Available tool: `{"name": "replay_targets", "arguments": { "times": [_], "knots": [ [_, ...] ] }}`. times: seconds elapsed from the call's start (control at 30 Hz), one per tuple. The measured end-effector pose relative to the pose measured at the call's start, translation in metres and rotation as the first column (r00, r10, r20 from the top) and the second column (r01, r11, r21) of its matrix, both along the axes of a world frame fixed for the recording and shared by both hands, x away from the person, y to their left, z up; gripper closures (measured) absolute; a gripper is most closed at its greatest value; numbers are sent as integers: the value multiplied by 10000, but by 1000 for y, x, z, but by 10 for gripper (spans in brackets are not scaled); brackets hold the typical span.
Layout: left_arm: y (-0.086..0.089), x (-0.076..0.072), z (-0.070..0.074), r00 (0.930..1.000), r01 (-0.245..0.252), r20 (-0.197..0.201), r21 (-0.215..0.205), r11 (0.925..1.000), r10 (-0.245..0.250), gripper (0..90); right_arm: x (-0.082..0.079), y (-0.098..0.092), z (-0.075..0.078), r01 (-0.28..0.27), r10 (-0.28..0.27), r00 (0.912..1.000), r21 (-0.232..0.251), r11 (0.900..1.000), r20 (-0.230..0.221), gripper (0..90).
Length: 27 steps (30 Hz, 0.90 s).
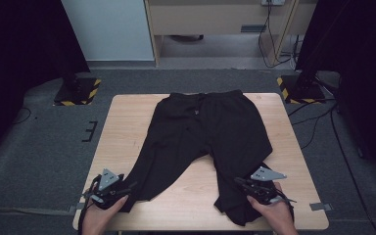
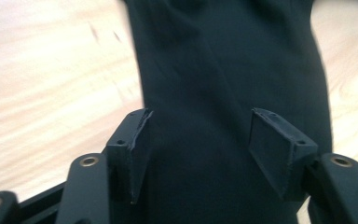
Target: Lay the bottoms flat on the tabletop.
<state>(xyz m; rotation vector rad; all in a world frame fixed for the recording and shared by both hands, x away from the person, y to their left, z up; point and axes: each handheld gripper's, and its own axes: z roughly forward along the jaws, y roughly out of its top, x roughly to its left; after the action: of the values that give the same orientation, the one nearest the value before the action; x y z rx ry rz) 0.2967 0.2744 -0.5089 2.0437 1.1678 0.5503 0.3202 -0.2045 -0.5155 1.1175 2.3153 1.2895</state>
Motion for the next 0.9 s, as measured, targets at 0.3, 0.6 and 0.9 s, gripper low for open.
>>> {"name": "replay_targets", "arguments": {
  "times": [0.3, 0.6, 0.9],
  "knots": [
    [-12, 1, -11, 9976, 431, -575, 610, 9972, -396, 452, 3, -5, 10, 836, -833, 9956, -38, 9965, 421, 593],
    [-10, 0, -6, 9972, 366, -686, 823, 9959, -310, 815, 2, -68, 25, 3368, -3345, 9410, -458, 9405, 504, 475],
    [-1, -4, 4, 9997, -236, -10, 366, 9991, 236, 867, 17, -71, -1, 3611, -3664, 9303, -1342, 9228, -164, 435]
  ]
}}
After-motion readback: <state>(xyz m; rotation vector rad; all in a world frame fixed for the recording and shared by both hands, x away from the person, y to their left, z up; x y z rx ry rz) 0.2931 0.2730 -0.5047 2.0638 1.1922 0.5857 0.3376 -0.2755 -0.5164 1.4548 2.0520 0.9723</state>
